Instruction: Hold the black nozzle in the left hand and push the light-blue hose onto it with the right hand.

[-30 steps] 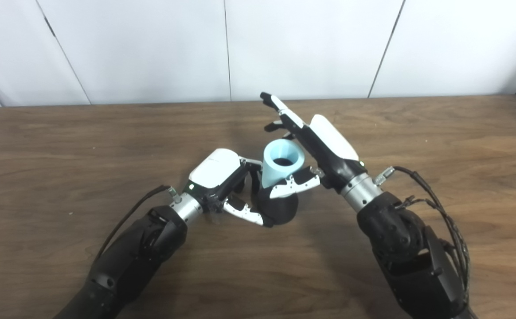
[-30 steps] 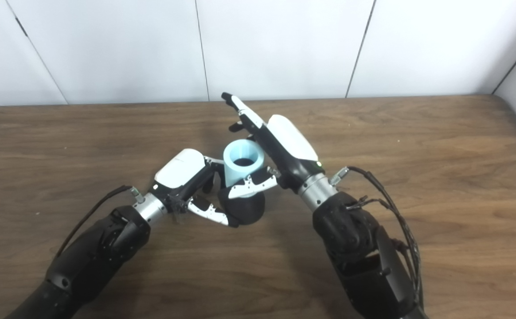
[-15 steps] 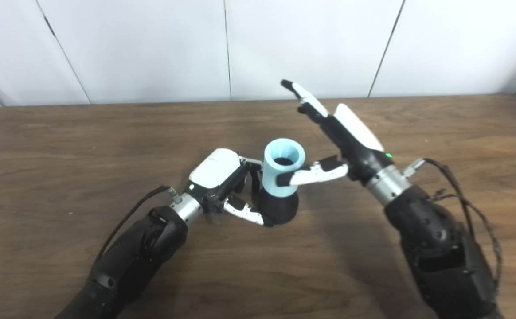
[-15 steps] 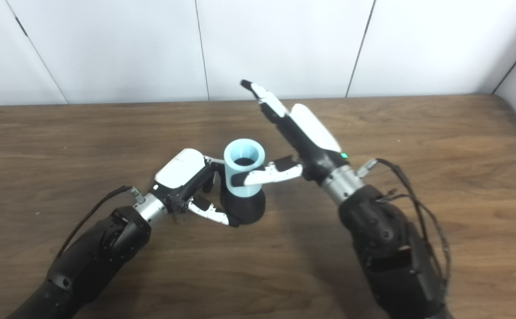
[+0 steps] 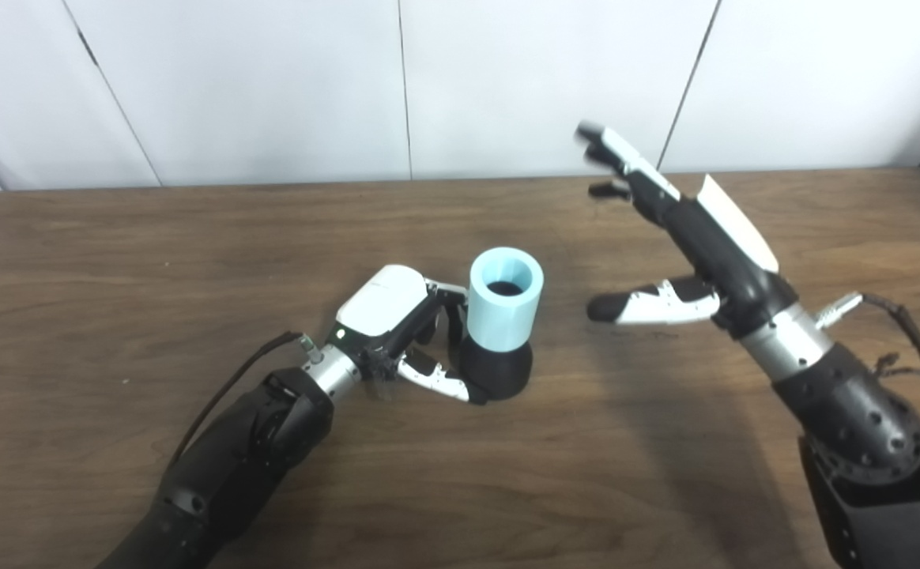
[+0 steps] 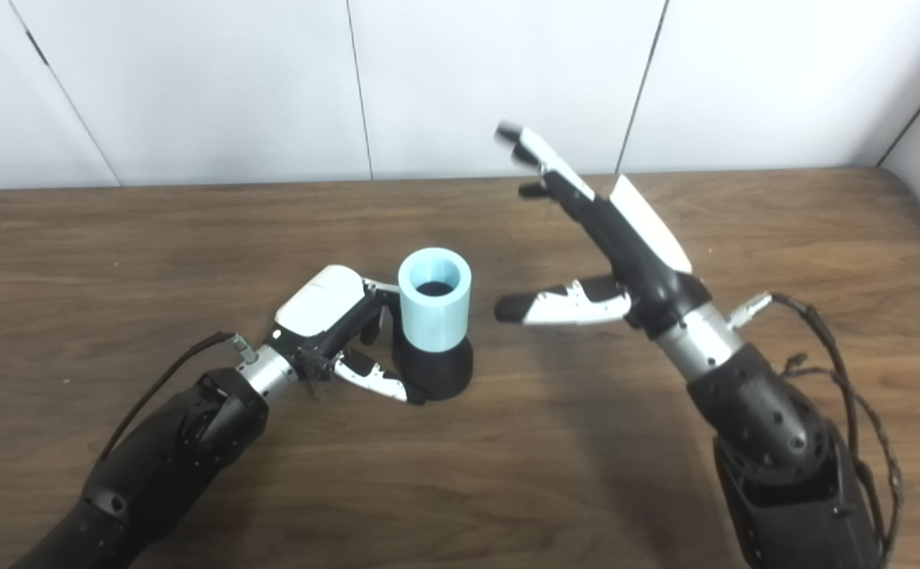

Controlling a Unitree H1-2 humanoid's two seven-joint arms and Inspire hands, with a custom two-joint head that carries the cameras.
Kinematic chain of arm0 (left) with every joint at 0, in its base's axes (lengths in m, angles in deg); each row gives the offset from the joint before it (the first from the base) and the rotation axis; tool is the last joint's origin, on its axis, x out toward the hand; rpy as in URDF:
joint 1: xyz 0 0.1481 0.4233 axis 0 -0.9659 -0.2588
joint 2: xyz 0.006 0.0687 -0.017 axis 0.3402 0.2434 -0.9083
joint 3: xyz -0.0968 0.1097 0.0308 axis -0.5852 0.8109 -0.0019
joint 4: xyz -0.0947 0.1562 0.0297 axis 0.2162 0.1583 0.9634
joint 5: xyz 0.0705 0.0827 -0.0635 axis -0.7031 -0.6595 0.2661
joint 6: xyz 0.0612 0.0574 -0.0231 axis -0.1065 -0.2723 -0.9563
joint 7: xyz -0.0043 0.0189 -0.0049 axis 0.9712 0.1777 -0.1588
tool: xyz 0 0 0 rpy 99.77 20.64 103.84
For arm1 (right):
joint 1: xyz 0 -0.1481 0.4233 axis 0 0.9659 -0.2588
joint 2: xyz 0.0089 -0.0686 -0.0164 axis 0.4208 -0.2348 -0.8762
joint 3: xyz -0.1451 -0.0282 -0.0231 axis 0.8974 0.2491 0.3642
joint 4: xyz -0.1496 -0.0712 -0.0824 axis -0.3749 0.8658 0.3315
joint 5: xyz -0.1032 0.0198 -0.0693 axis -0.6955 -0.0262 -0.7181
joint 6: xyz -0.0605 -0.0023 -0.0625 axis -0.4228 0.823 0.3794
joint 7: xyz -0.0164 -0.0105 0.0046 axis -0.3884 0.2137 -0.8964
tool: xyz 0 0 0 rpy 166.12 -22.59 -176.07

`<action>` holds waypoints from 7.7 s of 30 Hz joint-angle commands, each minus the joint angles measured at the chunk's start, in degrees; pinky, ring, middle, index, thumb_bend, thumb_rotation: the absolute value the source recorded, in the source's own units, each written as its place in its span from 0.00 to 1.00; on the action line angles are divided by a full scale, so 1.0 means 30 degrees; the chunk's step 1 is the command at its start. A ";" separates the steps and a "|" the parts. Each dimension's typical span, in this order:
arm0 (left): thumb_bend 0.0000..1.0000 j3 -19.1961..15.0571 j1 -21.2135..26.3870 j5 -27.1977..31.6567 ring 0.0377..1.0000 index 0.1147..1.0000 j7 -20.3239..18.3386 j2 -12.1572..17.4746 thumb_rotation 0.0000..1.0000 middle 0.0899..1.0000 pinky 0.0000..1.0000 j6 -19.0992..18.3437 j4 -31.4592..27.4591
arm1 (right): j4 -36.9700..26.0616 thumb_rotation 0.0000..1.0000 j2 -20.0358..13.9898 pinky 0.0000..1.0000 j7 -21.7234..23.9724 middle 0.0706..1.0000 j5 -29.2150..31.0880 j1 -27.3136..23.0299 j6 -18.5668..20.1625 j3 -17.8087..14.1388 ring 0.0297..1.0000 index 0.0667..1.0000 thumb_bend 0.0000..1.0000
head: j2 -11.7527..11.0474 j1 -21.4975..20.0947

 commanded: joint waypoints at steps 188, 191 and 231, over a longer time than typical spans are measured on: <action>0.52 0.0299 -0.0284 -0.0332 0.35 0.43 -0.2494 -0.0565 0.00 0.40 0.31 -0.0515 0.0578 | 0.0340 0.95 0.1228 0.82 -0.2331 0.96 -0.4254 0.0480 -0.3234 0.1042 0.93 0.99 0.81 | 0.0137 0.0147; 0.52 0.0308 -0.0259 -0.0283 0.35 0.43 -0.2462 -0.0587 0.00 0.40 0.30 -0.0434 0.0664 | 0.1682 0.98 0.1298 0.85 -0.2988 0.98 -0.1898 0.0851 -0.4130 0.0330 0.94 1.00 0.88 | 0.0126 0.0140; 0.52 0.0296 -0.0421 -0.0549 0.35 0.44 -0.2181 -0.0587 0.00 0.39 0.30 -0.0408 0.0628 | 0.3902 0.88 0.5626 0.65 -0.4026 0.83 0.7183 0.1303 0.5856 -0.2032 0.77 0.84 0.64 | 0.0079 0.0103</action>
